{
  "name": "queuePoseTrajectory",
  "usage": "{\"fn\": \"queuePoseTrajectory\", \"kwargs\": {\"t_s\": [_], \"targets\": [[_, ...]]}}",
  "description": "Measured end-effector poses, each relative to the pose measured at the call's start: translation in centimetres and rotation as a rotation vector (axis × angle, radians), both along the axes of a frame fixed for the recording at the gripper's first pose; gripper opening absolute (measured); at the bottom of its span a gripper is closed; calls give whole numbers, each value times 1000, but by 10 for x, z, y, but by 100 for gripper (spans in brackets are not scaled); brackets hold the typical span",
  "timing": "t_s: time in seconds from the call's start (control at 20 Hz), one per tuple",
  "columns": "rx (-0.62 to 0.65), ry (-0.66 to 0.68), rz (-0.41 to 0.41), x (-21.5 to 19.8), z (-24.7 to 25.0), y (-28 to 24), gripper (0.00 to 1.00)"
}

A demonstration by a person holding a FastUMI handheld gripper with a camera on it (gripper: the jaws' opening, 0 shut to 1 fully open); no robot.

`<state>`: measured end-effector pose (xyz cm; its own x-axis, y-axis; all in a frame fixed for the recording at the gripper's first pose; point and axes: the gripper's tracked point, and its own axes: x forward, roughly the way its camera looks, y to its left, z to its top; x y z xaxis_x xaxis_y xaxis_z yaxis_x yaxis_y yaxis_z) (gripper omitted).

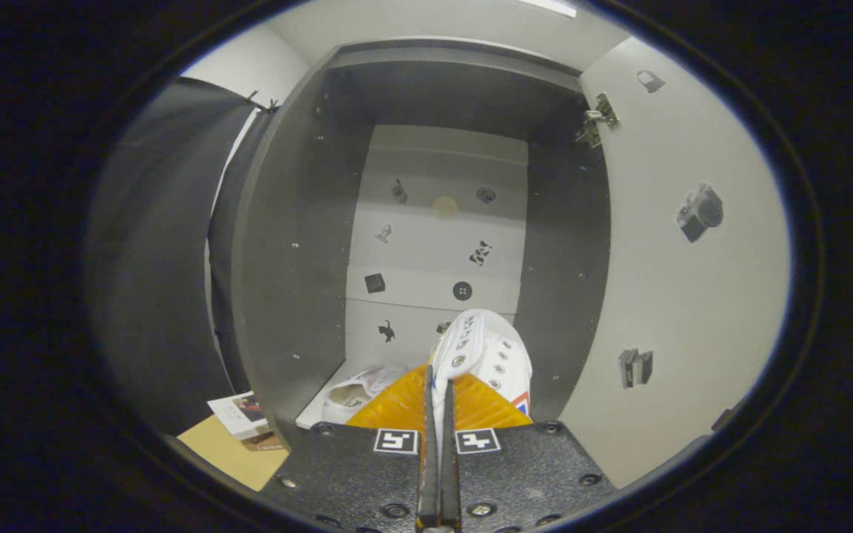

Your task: Open the shoe cabinet door, grab the shoes and put them into the shoe cabinet, then close the shoe cabinet door.

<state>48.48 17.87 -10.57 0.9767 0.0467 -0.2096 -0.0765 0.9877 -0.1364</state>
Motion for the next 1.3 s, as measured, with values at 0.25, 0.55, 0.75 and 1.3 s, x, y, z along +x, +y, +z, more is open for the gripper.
{"fn": "queuePoseTrajectory", "kwargs": {"t_s": [0.25,0.55,0.75,1.3], "targets": [[-2,37,7,59,-43,-3,5],[-66,70,-10,119,-99,-26,6],[-153,70,18,136,-125,-36,12],[-135,-25,24,112,-93,-32,73]]}}
